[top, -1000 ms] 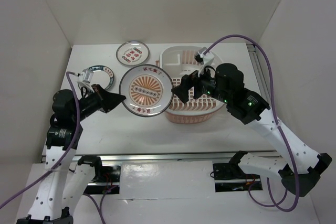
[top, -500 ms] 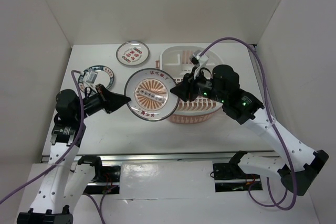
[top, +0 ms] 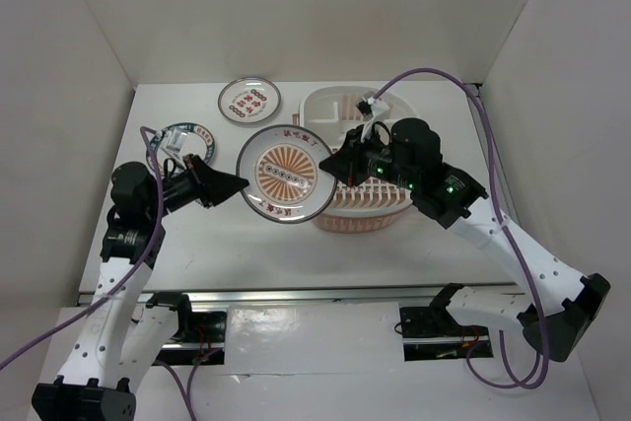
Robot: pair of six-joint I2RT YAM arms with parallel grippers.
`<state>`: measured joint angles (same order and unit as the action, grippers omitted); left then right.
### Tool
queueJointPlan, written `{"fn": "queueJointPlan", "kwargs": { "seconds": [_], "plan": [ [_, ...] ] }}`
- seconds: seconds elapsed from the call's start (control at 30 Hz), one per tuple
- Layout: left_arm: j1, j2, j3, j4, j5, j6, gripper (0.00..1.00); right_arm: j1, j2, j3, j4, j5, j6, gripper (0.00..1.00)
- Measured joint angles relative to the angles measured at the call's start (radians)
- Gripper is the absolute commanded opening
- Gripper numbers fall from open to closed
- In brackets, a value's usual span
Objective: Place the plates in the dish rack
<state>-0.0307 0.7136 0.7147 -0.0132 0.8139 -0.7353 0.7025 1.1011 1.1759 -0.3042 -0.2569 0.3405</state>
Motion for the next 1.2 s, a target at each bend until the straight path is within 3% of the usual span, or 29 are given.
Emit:
{"fn": "queueJointPlan", "kwargs": {
  "seconds": [0.03,0.07,0.1,0.13,0.43,0.77,0.93,1.2],
  "plan": [
    [-0.001,0.007,0.001,-0.003,-0.004,0.003,0.54,0.001,0.004,0.010,-0.014,0.013,0.004,0.00],
    [-0.001,0.014,0.006,-0.014,-0.014,0.003,0.80,0.005,0.010,0.024,-0.035,0.037,0.006,0.00],
    [0.000,0.018,0.011,-0.025,-0.028,0.010,0.96,0.007,0.016,0.046,-0.059,0.064,0.004,0.00],
    [0.000,0.020,0.017,-0.039,-0.043,0.008,1.00,0.009,0.026,0.079,-0.092,0.095,0.000,0.00],
    [0.000,0.019,0.082,-0.154,-0.176,0.047,1.00,0.011,0.073,0.335,-0.237,0.552,-0.033,0.00],
    [0.000,0.024,0.086,-0.343,-0.362,0.106,1.00,0.073,0.200,0.369,-0.493,1.065,0.077,0.00],
    [0.000,0.024,0.086,-0.411,-0.417,0.129,1.00,0.151,0.315,0.371,-0.601,1.194,0.174,0.00],
    [0.000,0.023,0.086,-0.461,-0.436,0.153,1.00,0.185,0.416,0.418,-0.716,1.267,0.305,0.00]
  ]
}}
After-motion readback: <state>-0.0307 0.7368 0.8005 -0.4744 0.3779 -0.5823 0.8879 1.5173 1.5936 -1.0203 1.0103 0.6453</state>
